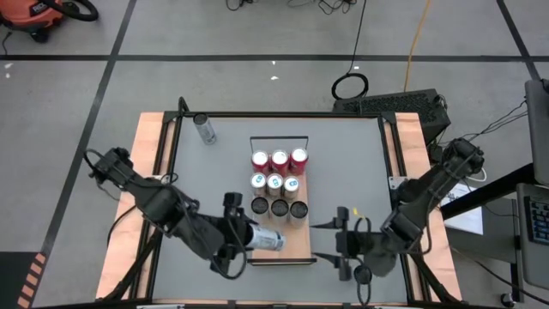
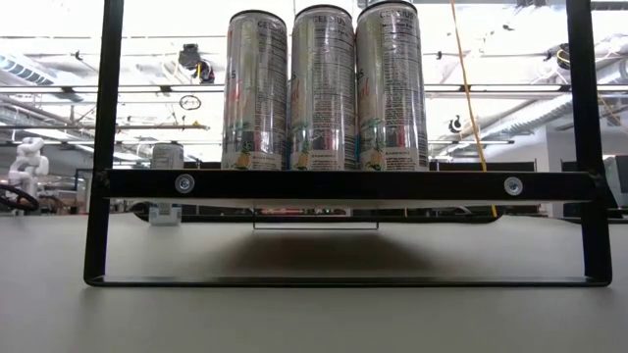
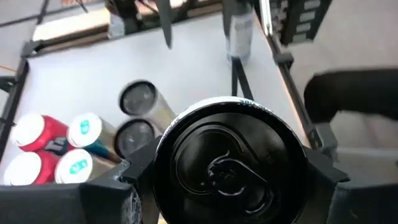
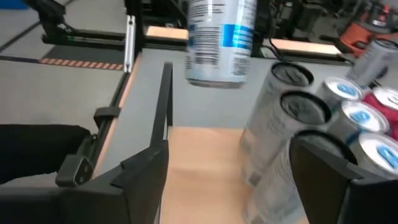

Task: Place canned beverage on shelf
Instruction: Put the middle white-blue soda can on the shelf

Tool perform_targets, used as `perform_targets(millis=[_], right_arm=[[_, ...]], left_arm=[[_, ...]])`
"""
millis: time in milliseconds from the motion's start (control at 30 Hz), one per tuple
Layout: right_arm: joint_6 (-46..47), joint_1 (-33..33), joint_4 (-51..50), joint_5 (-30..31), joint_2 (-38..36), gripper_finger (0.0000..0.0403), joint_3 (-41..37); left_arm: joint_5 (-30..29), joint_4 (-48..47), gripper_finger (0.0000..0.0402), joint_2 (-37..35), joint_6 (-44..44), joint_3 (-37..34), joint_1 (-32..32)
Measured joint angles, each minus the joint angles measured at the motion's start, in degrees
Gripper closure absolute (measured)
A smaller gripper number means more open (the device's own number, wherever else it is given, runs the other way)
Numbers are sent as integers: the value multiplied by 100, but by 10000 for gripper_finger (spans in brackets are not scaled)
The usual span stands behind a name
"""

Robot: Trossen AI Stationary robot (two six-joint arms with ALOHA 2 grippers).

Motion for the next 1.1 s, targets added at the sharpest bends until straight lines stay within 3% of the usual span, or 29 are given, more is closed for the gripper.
perform_targets(millis=[333, 1100], right_arm=[[894, 636, -646, 907, 2, 146, -7], [1386, 757, -897, 872, 2, 150, -11]], left_arm=[[515, -1026, 155, 488, -687, 118, 214], [950, -1078, 155, 1423, -743, 116, 356]])
